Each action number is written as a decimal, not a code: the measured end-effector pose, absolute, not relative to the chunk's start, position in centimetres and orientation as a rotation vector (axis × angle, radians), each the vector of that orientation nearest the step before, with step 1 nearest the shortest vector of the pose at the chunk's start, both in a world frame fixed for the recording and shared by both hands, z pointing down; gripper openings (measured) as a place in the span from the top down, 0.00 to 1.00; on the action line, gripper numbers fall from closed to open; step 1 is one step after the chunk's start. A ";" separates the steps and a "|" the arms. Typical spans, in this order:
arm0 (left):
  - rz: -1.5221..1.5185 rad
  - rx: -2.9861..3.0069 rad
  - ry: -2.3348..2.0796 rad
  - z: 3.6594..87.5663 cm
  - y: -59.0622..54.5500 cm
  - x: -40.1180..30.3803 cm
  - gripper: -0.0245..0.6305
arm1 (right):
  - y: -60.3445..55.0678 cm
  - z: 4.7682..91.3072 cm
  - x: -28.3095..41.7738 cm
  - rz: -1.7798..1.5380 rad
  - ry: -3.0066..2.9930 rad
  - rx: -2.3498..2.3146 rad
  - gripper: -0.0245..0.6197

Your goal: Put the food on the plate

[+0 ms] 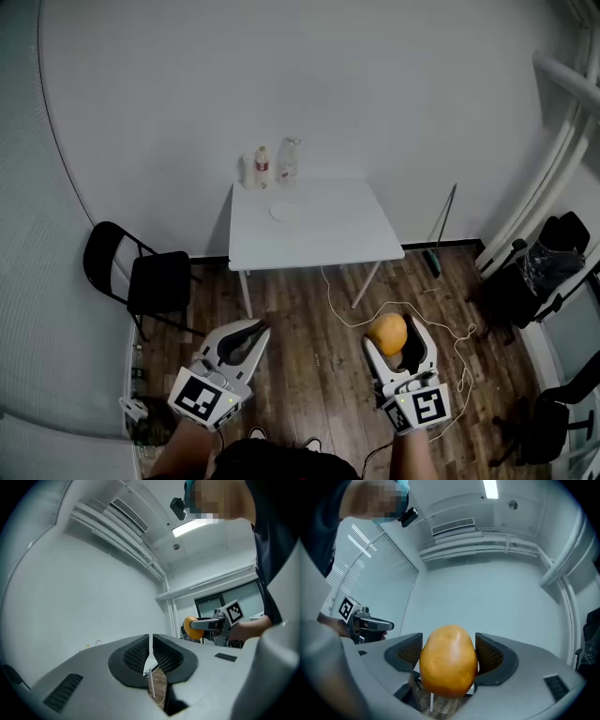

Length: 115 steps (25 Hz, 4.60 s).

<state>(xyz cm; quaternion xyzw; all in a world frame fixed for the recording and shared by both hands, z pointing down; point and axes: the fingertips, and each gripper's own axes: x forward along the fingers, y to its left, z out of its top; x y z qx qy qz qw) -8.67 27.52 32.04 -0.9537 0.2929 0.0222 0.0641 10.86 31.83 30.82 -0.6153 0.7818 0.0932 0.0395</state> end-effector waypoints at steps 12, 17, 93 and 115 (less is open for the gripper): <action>0.030 -2.848 0.940 32.1 30.4 -6.7 0.90 | 33.7 30.8 12.7 0.286 2.389 -1.777 0.40; 0.039 -2.837 1.003 32.9 32.1 -4.6 0.90 | 34.7 32.6 15.2 0.236 2.415 -1.720 0.40; -0.038 -2.893 1.259 38.5 -32.0 5.1 0.90 | -31.8 39.8 23.7 0.060 2.712 -1.588 0.40; -0.071 -2.955 1.391 43.8 -40.3 -1.1 0.90 | -46.6 51.8 15.9 -0.084 2.971 -1.577 0.40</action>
